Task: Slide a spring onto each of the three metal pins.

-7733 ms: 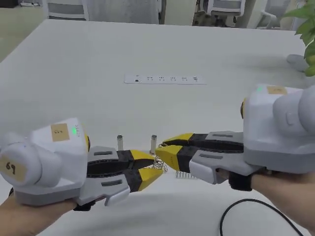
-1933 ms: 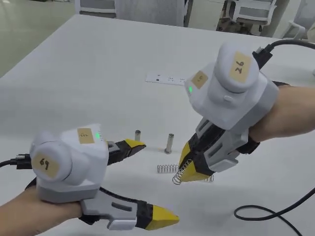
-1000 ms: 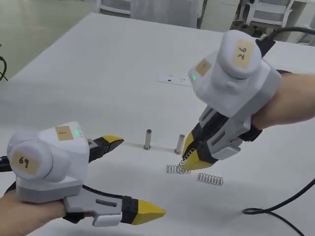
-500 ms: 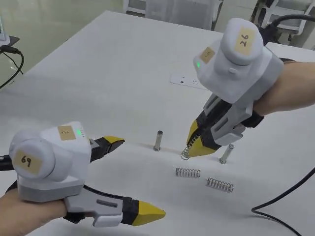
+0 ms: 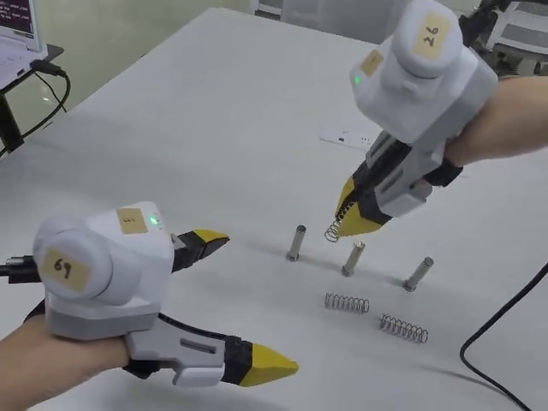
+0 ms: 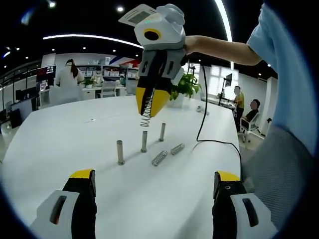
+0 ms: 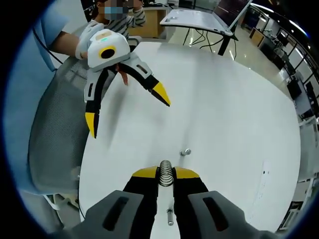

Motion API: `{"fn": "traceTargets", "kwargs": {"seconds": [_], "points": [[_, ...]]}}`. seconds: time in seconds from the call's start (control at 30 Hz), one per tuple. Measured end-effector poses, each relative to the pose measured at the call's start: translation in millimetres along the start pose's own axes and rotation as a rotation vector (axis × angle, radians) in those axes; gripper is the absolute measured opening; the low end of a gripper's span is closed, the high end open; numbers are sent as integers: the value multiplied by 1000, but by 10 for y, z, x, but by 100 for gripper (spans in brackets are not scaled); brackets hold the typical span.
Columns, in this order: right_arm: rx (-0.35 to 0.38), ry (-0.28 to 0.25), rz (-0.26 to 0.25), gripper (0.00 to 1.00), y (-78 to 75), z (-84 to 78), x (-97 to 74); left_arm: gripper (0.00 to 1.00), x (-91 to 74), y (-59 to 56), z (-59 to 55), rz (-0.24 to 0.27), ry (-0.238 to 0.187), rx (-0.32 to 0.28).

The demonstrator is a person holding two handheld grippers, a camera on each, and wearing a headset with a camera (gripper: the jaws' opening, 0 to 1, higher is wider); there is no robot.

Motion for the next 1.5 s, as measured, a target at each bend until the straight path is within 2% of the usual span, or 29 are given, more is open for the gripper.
{"fn": "traceTargets", "kwargs": {"seconds": [0.53,1.2,1.5], "points": [[-44,42,-5,8,-218,94,173,95,18,48,-10,1,7,-10],[-81,84,0,8,-353,185,367,93,11,104,17,7,4,-22],[-89,85,3,8,-378,200,411,93,5,110,20,10,0,-30]]}}
Point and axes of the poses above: the centre of the closed fingertips' face, and the gripper's own axes: x roughly forward along the fingers, y roughly to its left, z roughly out of its top, the point moved 9 cm from there along -x, roughly backward along the fingers, and after that the axes turned 3 degrees about y, right-handed, at the moved point
